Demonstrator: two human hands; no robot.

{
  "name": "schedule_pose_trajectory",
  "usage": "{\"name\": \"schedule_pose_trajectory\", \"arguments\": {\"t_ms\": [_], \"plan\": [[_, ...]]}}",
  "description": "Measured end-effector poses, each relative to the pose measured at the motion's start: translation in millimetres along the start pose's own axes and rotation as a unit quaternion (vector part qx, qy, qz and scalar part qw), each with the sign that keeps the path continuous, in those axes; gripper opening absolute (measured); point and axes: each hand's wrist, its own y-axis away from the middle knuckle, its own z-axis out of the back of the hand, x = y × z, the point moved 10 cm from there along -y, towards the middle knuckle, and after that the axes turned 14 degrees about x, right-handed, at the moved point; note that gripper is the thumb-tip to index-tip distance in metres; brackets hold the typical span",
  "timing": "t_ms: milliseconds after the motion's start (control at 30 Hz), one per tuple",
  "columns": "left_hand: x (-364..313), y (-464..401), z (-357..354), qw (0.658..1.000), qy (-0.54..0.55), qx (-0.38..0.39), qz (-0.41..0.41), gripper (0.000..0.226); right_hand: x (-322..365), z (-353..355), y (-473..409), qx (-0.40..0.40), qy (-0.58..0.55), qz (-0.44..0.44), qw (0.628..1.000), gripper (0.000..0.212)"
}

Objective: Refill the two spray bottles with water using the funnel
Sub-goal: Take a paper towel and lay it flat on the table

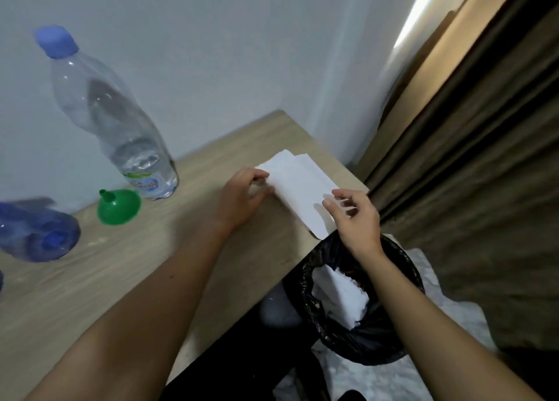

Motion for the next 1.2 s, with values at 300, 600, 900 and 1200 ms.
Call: {"name": "schedule_pose_trajectory", "arguments": {"t_ms": [300, 600, 900, 1200], "plan": [[-51, -90, -75, 0.975, -0.098, 0.112, -0.163, 0.035, -59, 33, 4, -0.028, 0.027, -0.049, 0.998, 0.02], [-42, -92, -103, 0.968, -0.081, 0.203, -0.121, 0.012, -69, 13, -2, -0.019, 0.058, -0.062, 0.996, 0.01], [-55, -90, -87, 0.978, -0.069, 0.141, -0.137, 0.019, -47, 24, -4, -0.062, 0.035, -0.024, 0.997, 0.005], [-62, -82, -59, 0.97, -0.094, 0.111, -0.193, 0.014, -20, 32, -6, -0.049, -0.014, -0.017, 0.999, 0.009]]}}
